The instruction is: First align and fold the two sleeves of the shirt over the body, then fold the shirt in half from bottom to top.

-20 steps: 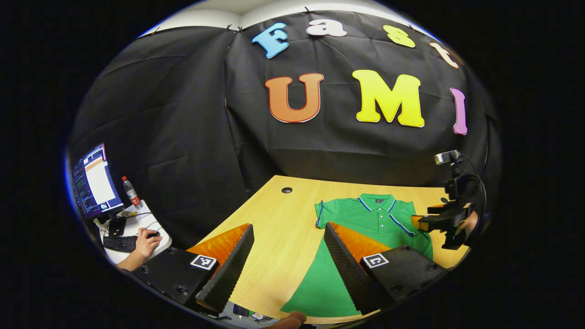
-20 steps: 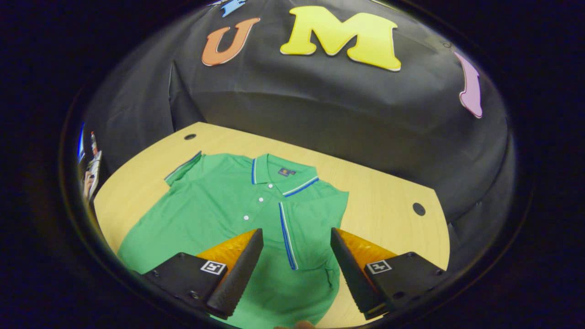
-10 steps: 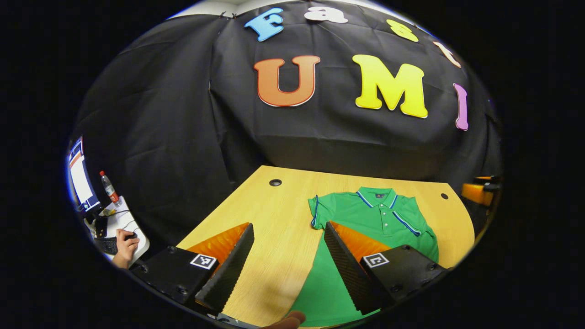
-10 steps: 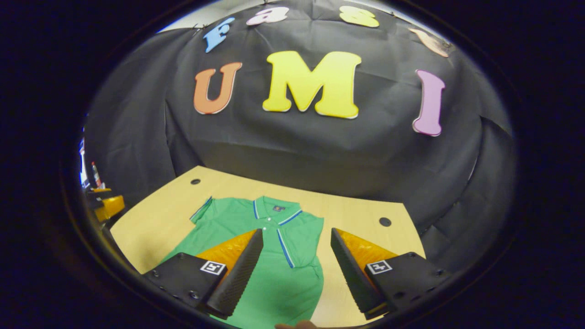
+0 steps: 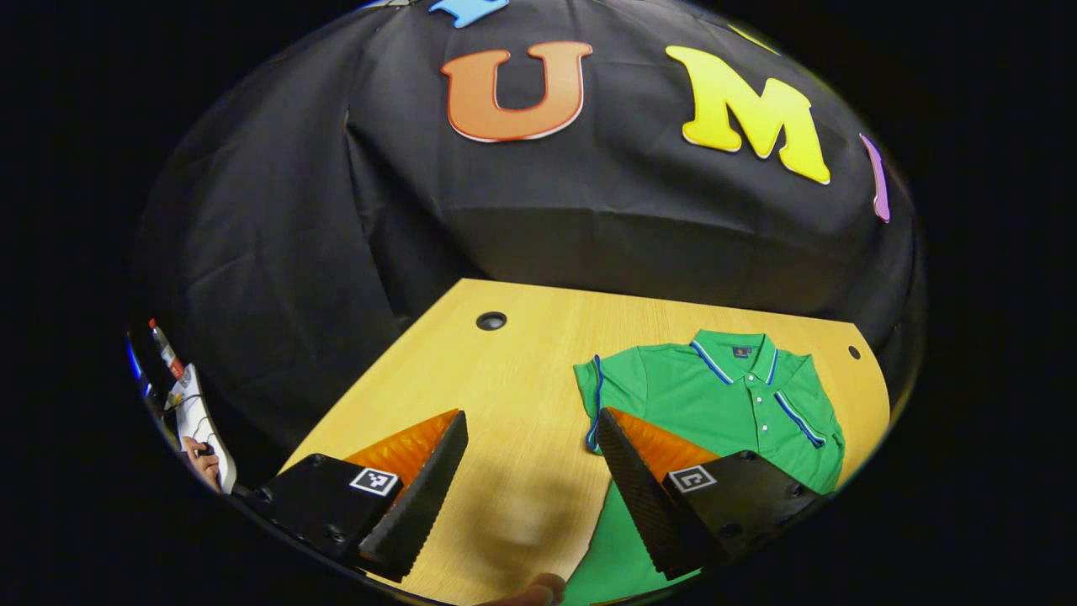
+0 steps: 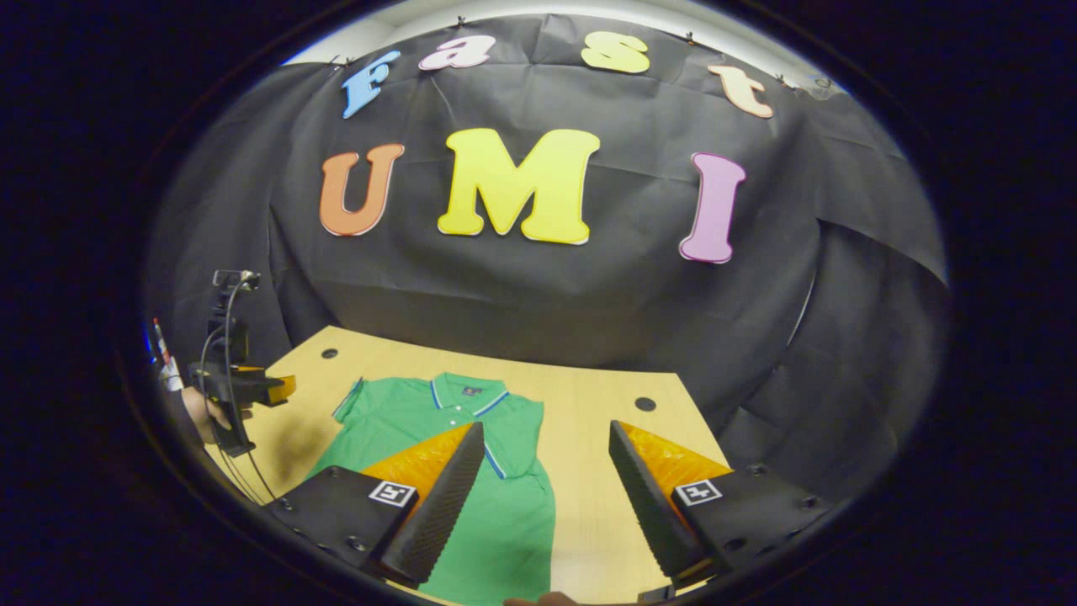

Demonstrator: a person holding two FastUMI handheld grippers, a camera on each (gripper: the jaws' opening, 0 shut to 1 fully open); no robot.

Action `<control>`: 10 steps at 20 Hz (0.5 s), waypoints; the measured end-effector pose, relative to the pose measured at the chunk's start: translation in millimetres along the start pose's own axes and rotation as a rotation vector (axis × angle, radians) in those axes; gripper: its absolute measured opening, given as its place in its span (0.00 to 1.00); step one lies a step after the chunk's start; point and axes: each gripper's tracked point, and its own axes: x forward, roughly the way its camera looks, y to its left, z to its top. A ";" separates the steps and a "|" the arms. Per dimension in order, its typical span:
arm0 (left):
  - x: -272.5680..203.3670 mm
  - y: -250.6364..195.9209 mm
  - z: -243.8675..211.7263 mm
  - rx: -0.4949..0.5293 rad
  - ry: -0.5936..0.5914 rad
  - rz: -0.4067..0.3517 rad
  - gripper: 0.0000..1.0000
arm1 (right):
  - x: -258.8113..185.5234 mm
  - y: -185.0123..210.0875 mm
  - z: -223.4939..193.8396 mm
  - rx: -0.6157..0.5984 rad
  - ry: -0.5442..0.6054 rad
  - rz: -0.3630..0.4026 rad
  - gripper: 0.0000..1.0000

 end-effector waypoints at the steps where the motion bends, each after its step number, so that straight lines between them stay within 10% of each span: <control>1: 17.0 -6.6 -4.7 0.002 0.020 -0.013 1.00 | -5.1 -1.3 -8.3 0.002 0.021 -0.013 0.96; 10: 106.6 -51.9 -25.5 -0.057 0.170 -0.079 0.94 | -42.3 -14.6 -45.6 -0.001 0.122 -0.115 0.96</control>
